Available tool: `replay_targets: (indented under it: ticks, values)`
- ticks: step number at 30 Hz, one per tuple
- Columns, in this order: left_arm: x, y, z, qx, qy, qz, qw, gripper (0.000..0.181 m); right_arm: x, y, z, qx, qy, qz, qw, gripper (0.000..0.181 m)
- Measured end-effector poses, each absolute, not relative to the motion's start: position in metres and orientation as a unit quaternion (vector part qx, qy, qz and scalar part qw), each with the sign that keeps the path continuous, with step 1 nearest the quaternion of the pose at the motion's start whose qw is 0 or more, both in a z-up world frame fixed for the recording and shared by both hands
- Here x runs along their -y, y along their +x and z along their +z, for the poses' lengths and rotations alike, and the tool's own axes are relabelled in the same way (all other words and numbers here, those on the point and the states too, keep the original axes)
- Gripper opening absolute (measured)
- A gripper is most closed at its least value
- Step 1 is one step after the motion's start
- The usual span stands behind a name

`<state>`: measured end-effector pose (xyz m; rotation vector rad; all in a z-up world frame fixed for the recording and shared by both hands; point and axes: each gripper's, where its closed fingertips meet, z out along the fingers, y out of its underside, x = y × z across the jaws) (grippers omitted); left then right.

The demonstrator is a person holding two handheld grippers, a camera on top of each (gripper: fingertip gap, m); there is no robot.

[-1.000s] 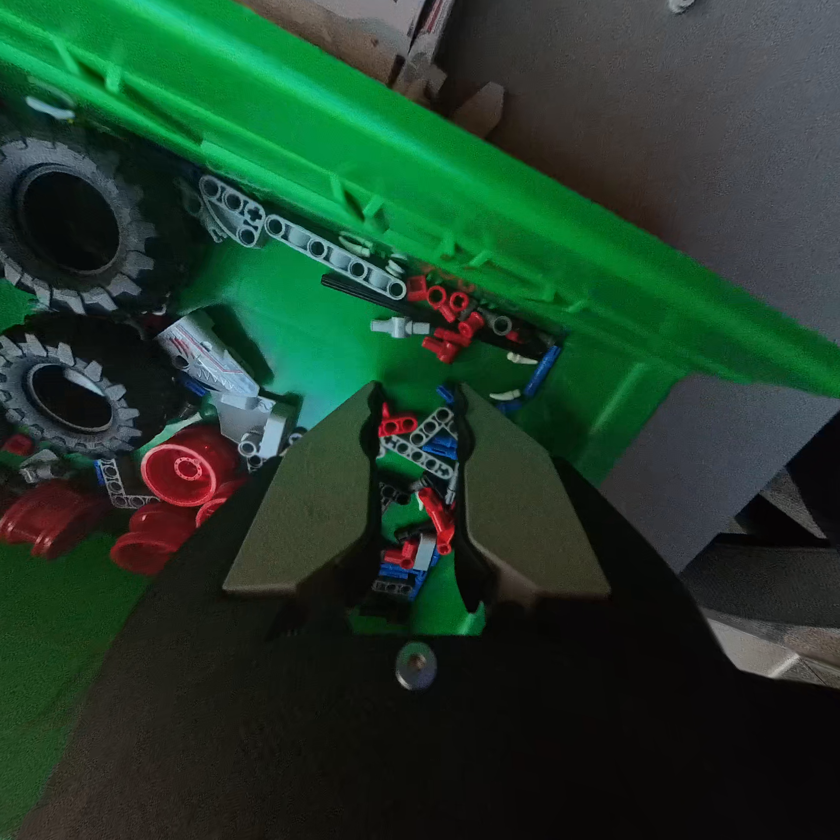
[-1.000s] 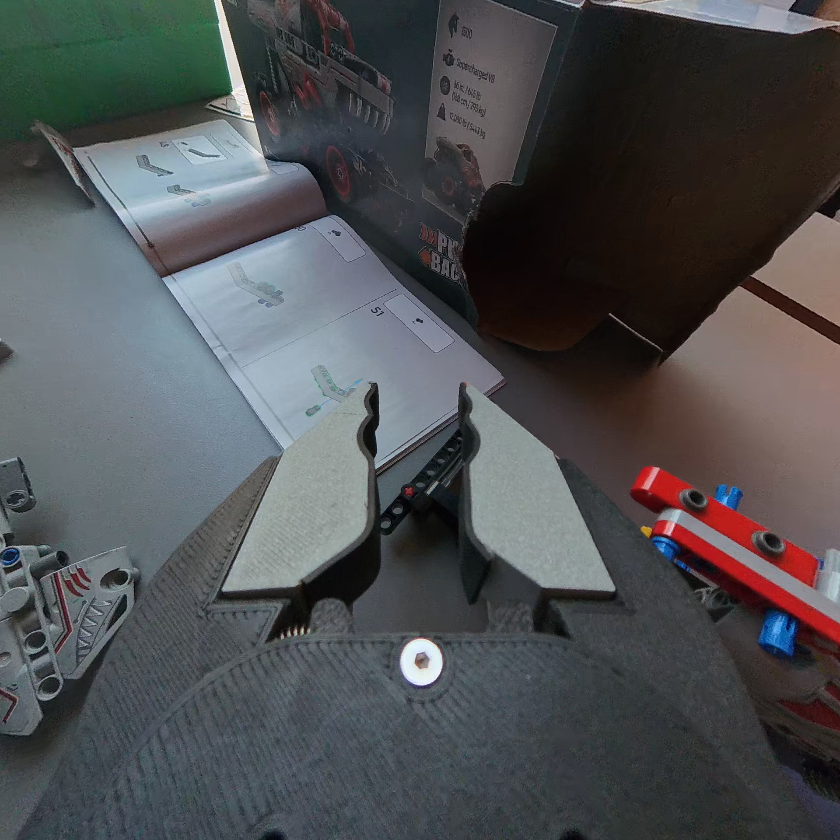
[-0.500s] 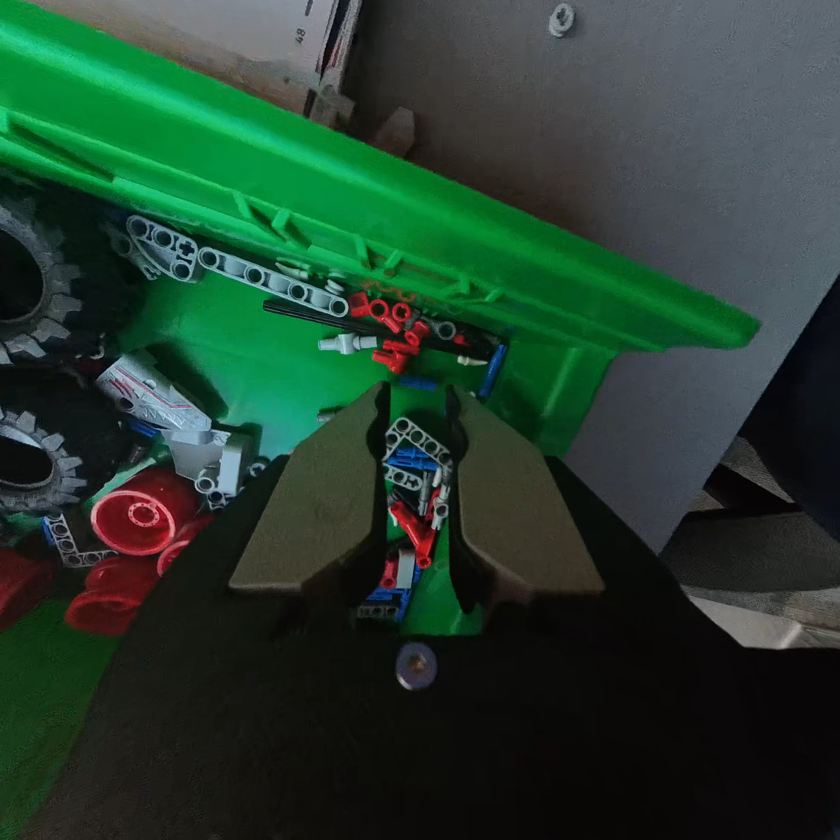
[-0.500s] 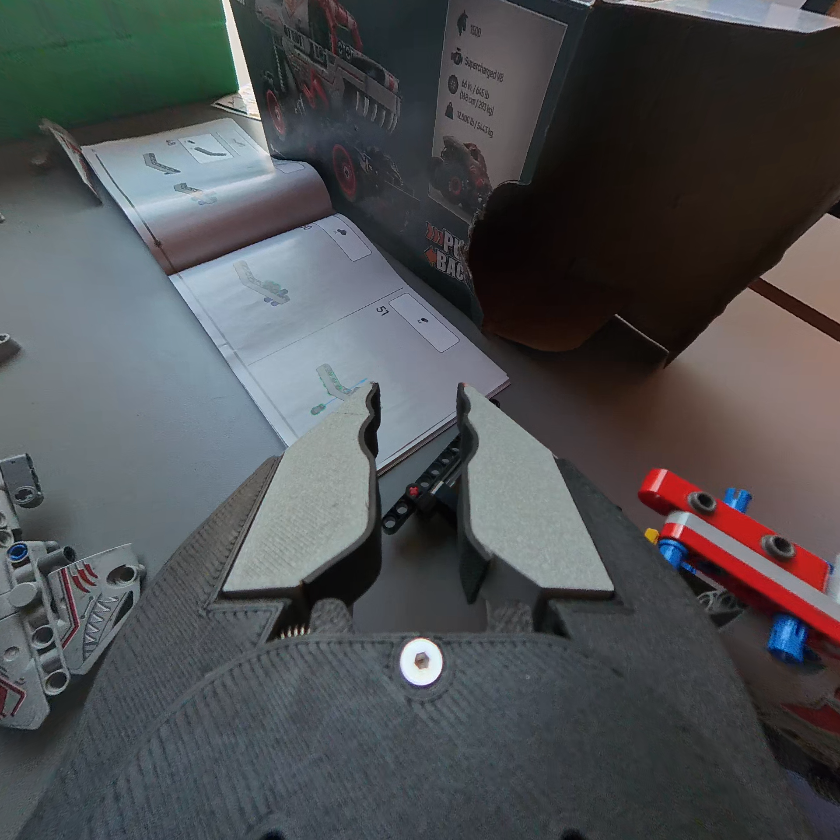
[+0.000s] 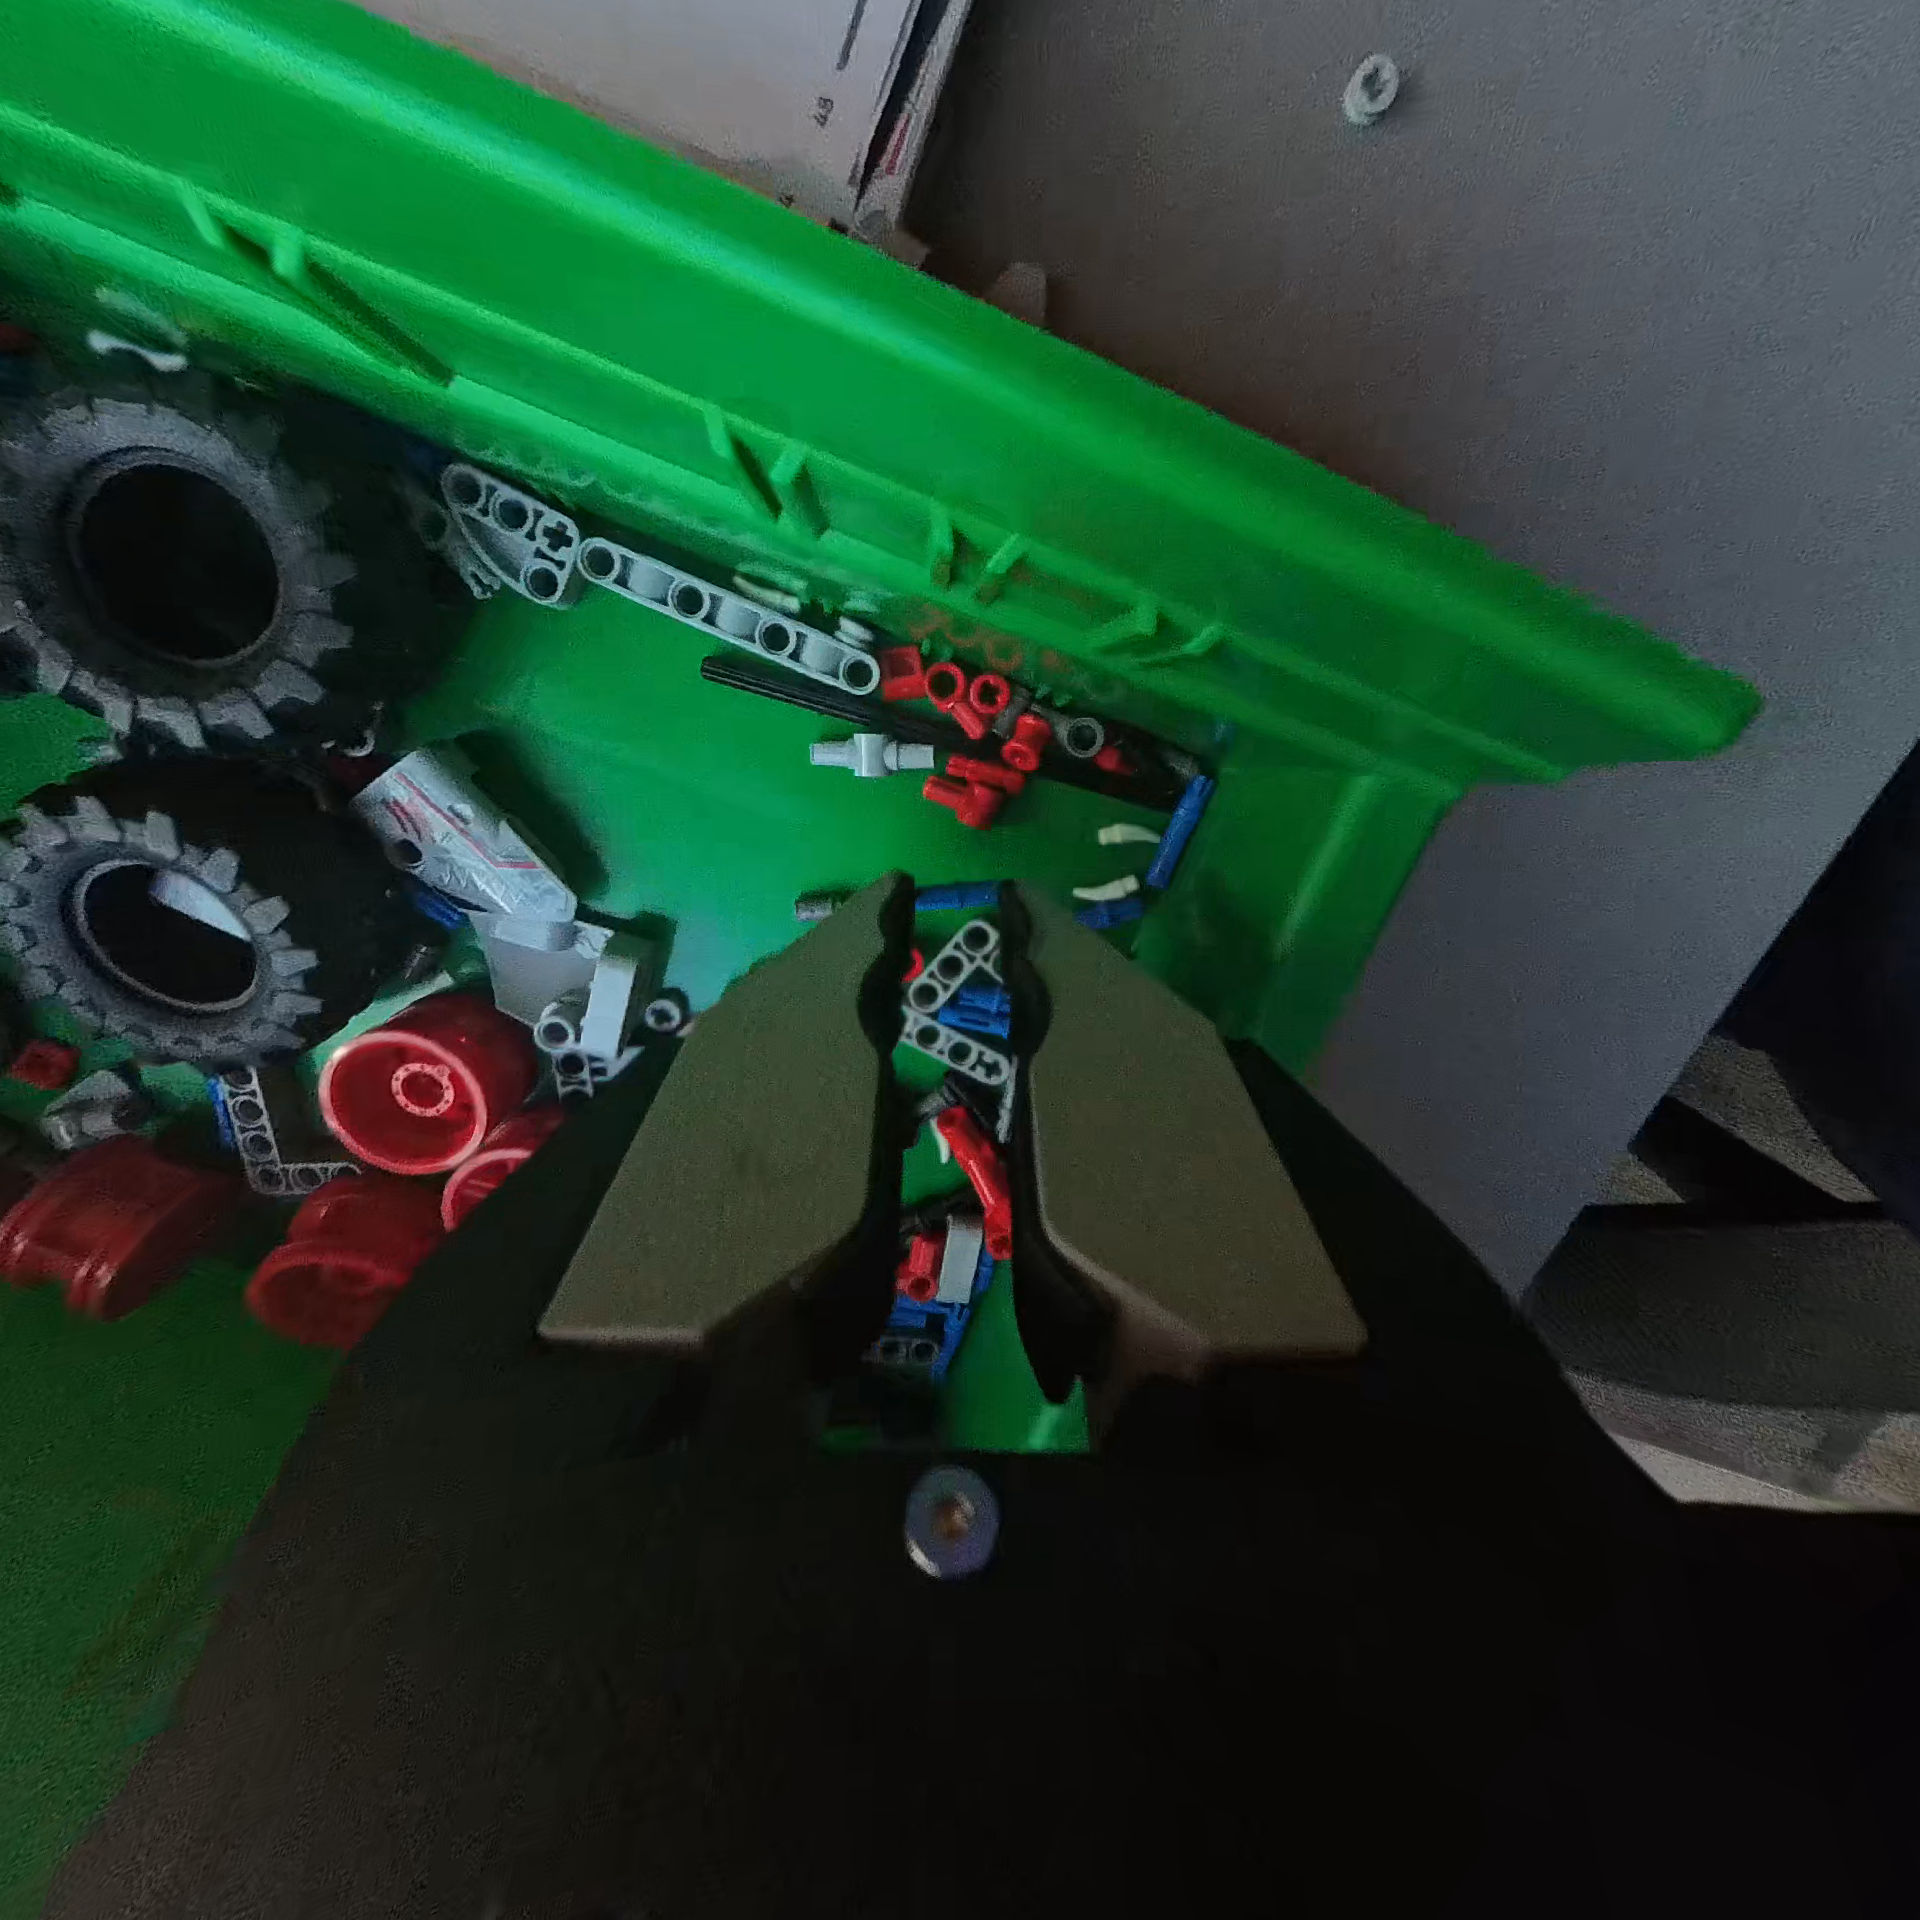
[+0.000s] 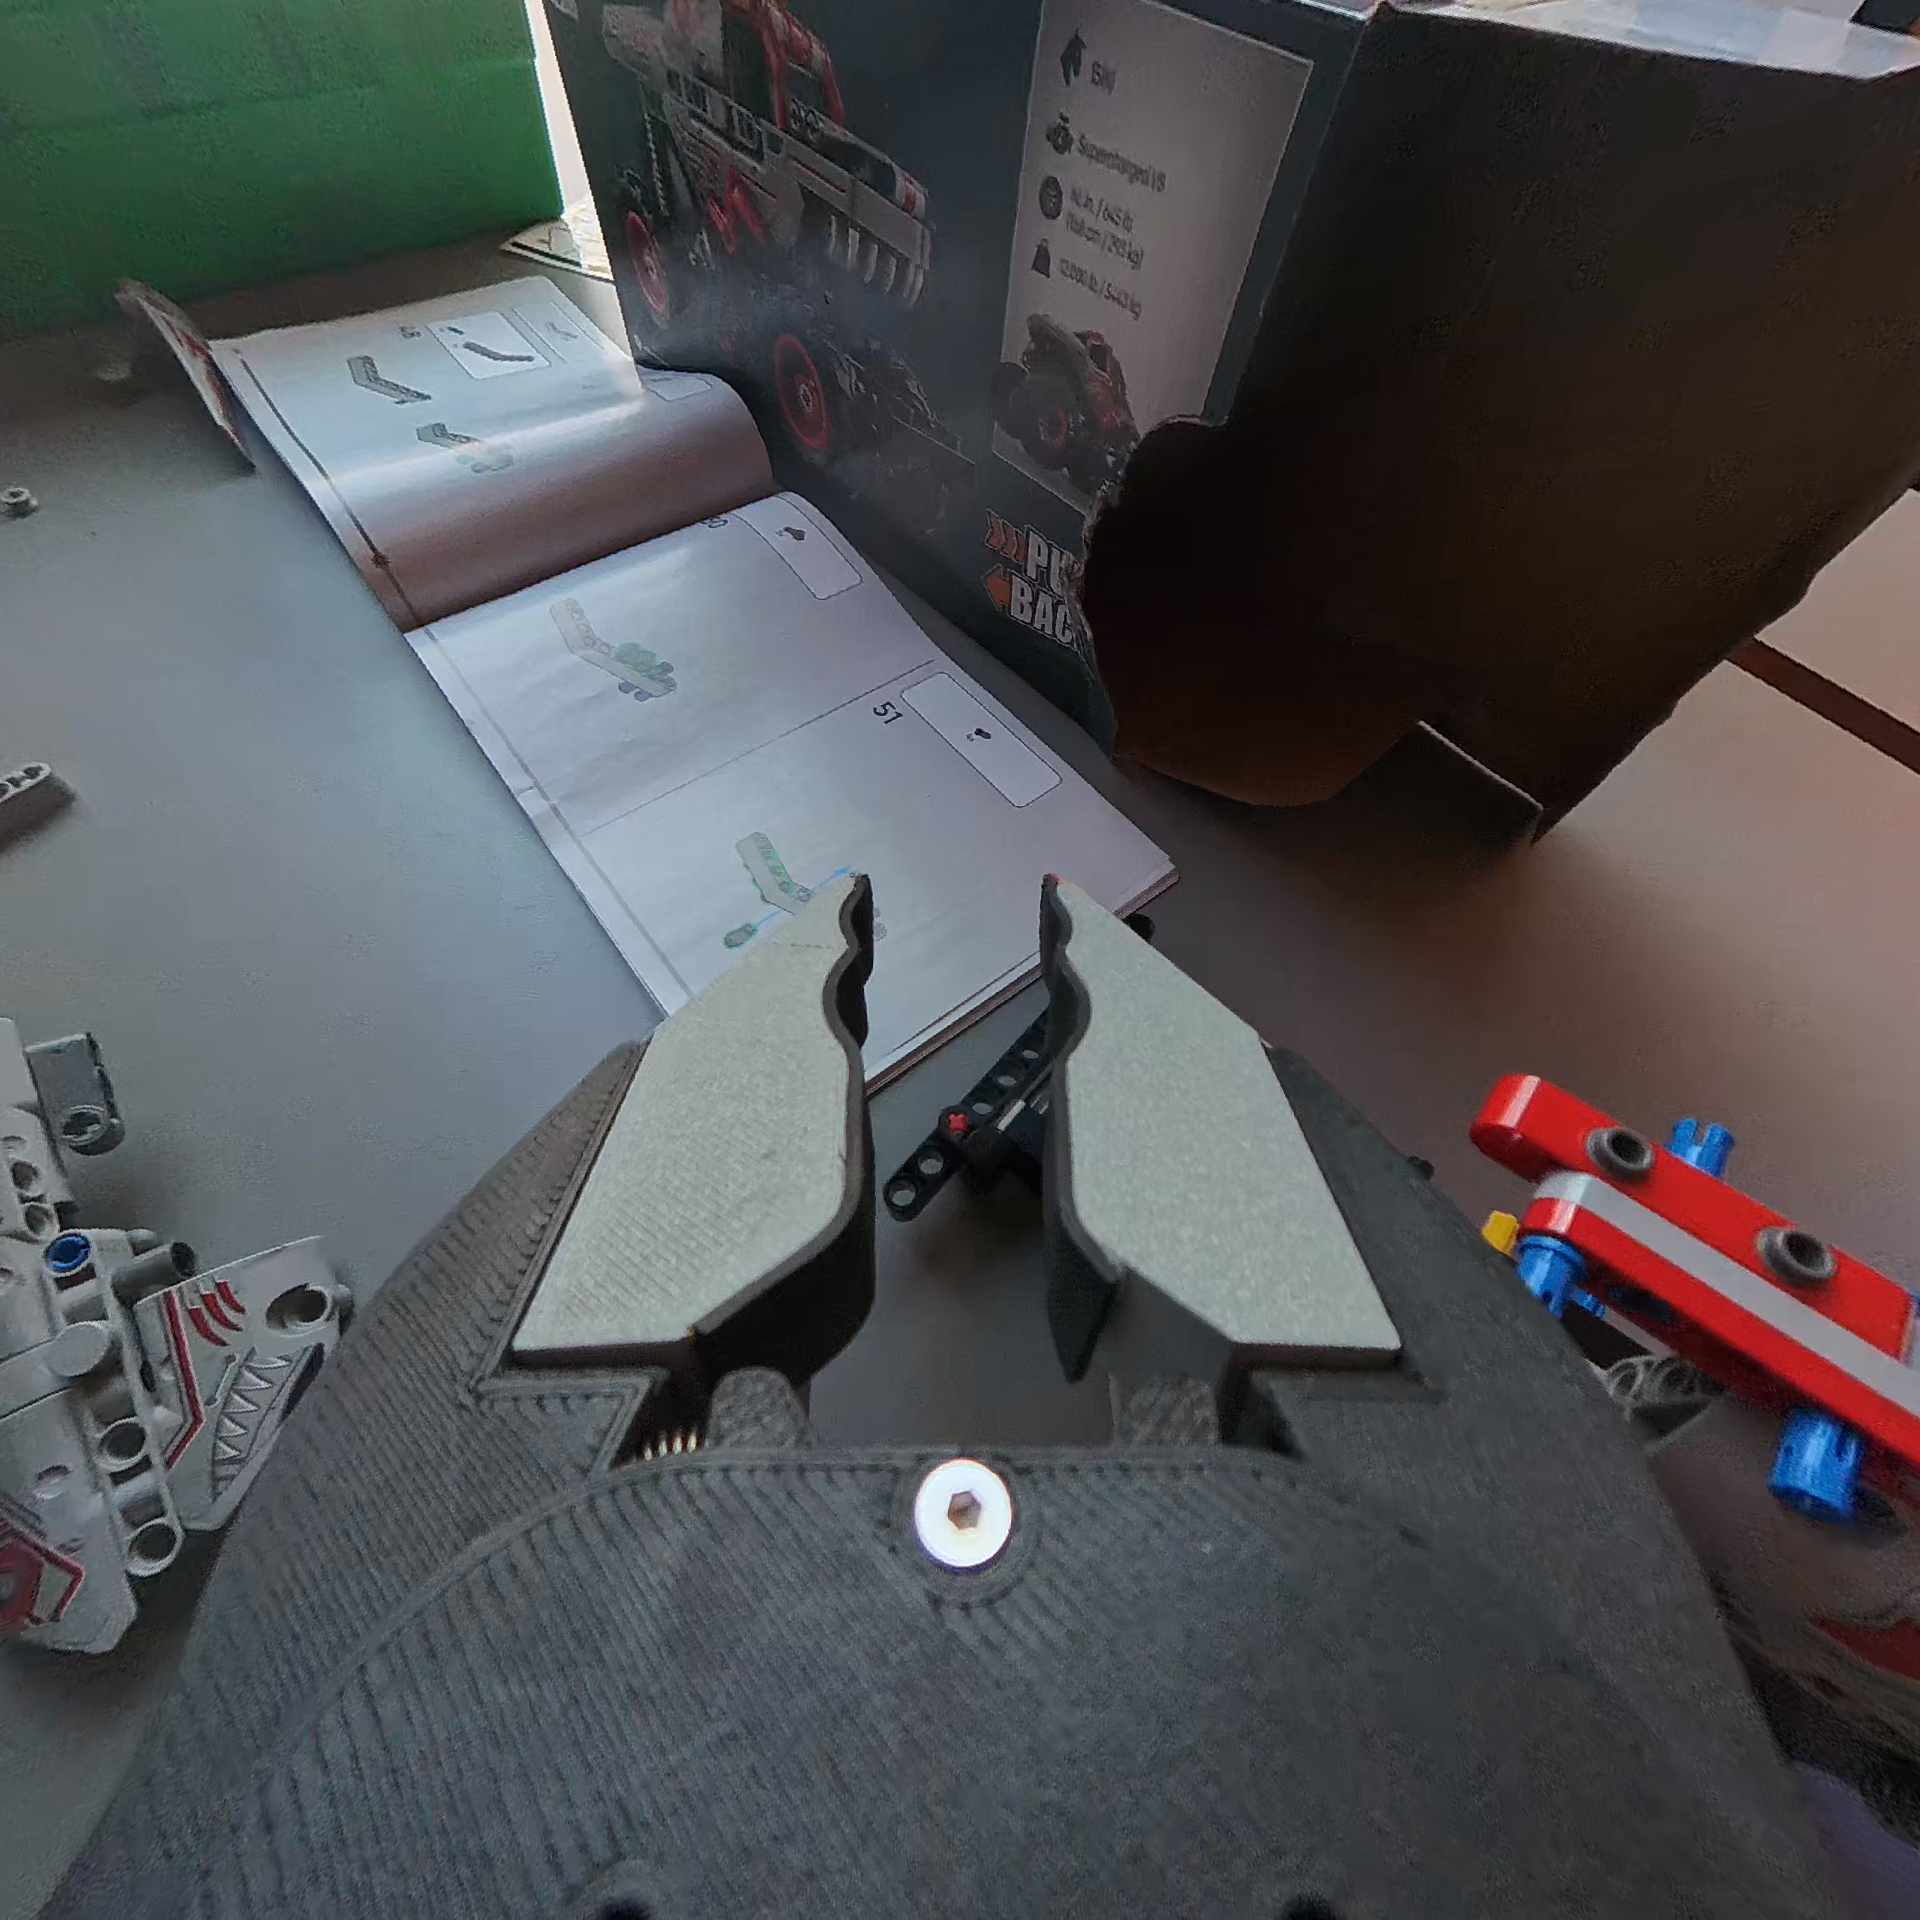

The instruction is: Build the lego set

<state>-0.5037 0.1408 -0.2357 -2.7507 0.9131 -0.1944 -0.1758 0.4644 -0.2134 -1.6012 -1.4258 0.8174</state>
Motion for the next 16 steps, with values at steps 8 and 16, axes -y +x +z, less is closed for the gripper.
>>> replay_targets:
  ticks: [8, 16]
  values:
    - [-0.161, -0.492, -0.148, -0.265, -0.926, -0.024, 0.269, 0.012, -0.451, -0.178, -0.202, 0.574, -0.618, 0.341, 0.415, 0.029]
    - [-0.172, -0.347, -0.127, -0.367, -0.875, -0.058, 0.311, 0.013, -0.436, -0.176, -0.171, 0.564, -0.594, 0.363, 0.444, 0.027]
